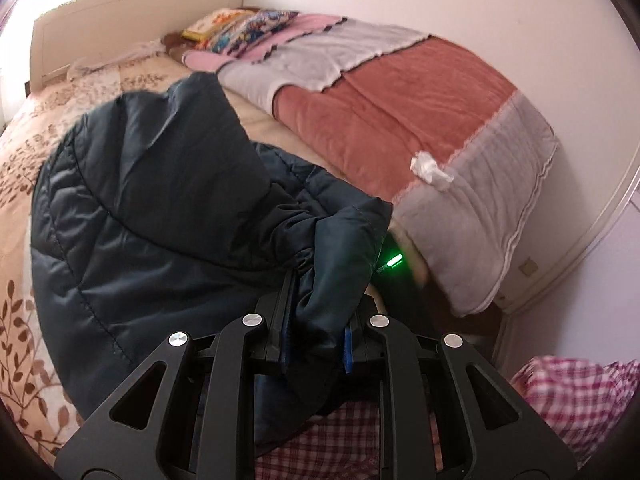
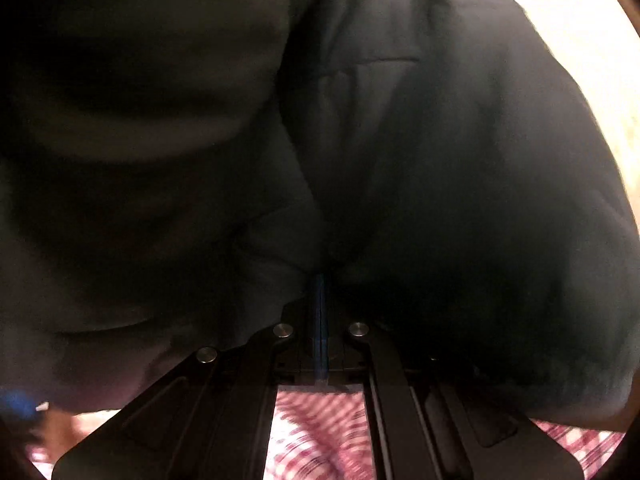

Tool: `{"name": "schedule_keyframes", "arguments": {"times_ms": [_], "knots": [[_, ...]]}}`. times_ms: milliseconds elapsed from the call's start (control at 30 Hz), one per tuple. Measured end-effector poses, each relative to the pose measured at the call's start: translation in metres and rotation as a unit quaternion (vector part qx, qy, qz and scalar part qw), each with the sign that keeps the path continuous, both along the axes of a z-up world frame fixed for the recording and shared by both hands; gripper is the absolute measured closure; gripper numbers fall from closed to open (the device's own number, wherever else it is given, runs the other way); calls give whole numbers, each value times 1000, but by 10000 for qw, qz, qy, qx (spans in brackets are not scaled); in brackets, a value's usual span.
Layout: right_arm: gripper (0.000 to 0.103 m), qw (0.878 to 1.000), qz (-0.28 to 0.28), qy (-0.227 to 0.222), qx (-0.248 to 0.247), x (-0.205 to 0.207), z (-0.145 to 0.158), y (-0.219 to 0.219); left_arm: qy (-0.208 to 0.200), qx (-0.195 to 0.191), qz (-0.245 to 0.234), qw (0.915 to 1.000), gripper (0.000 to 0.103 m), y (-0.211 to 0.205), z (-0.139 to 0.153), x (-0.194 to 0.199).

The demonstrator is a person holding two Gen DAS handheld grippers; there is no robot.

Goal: Fold large clothes

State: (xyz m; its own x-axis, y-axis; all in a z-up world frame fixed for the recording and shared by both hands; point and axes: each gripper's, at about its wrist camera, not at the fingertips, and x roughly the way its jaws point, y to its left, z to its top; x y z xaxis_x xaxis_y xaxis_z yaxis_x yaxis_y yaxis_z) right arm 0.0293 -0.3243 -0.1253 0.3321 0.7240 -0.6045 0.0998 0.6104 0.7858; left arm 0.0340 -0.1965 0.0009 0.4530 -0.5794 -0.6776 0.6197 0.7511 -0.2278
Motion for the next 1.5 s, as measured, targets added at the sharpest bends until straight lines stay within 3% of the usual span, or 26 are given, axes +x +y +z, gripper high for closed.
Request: {"name": "schedule_keyframes", "arguments": {"times_ms": [100,333,500,600,800,900,1100,1300,1500], "knots": [[102,9994,-156,9,300,-17,3,-24,42,92,-23,9999,84,-8,-11,-3],[102,9937,-878,-366,-595,-68,33,-102,191,469,-112,9987,80,-30,-42,-3],[102,9865,-1376,-487,-748,-85,45,-137,11,813,-152,9966,80,-41,-57,-10],[102,9845,-1450,-540,-828,-70,50,-153,-102,972,-197,9950,78,-46,-63,-13],[102,9837,-1234,-994,-846,-28,110,-112,-259,1086,-251,9934,77,-50,-66,-17],[102,9843,-836,-1267,-902,-1,144,-92,-257,991,-237,9945,75,-48,-66,-18],[102,9841,34,-1310,-1201,55,176,-42,-282,852,-207,9957,75,-41,-67,-22],[102,9827,667,-834,-1514,100,157,-14,-232,810,-104,9964,74,-38,-66,-20],[103,9792,728,-489,-1827,112,126,-12,-167,873,-29,9960,74,-40,-66,-19]]}}
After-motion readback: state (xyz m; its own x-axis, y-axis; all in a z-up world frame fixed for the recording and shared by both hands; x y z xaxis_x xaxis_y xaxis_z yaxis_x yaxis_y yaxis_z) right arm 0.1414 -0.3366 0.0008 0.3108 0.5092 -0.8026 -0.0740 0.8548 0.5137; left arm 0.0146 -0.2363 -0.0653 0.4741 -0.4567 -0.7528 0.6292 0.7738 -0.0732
